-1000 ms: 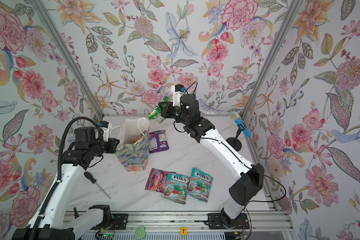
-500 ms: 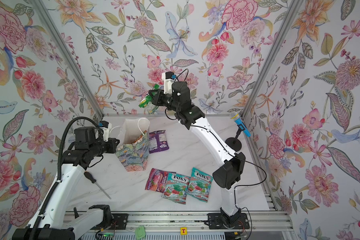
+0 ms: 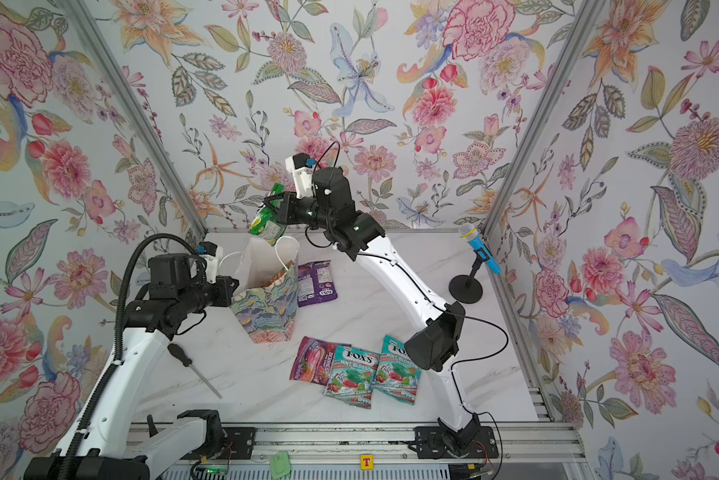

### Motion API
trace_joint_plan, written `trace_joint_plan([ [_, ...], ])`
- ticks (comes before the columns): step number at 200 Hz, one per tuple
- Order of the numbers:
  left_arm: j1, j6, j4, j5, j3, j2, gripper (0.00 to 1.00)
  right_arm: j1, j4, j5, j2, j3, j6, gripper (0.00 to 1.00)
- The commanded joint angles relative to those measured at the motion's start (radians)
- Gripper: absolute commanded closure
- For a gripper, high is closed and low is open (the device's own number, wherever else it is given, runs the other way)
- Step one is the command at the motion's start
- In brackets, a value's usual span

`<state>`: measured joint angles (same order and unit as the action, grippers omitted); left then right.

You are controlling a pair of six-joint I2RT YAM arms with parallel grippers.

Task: Place the snacks into the paper bag
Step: 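Carry the green packet with the right gripper over the bag opening, then lower the green packet into the bag and open the right gripper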

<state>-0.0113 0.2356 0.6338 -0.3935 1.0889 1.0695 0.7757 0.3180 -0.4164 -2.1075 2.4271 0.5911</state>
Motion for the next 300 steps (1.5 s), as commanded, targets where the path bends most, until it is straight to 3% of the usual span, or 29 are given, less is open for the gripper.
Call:
trace_joint_plan([
  [1, 0.012, 0.002, 0.030, -0.018, -0.019, 0.008, 0.94, 0.019, -0.010, -0.051, 0.021, -0.015, -0.028, 1.00],
  [103, 0.012, 0.005, 0.032, -0.021, -0.017, 0.003, 0.94, 0.071, 0.010, -0.090, 0.090, -0.169, -0.056, 1.00],
  [300, 0.012, 0.007, 0.030, -0.021, -0.015, 0.000, 0.94, 0.115, 0.018, -0.149, 0.031, -0.141, -0.029, 1.00],
])
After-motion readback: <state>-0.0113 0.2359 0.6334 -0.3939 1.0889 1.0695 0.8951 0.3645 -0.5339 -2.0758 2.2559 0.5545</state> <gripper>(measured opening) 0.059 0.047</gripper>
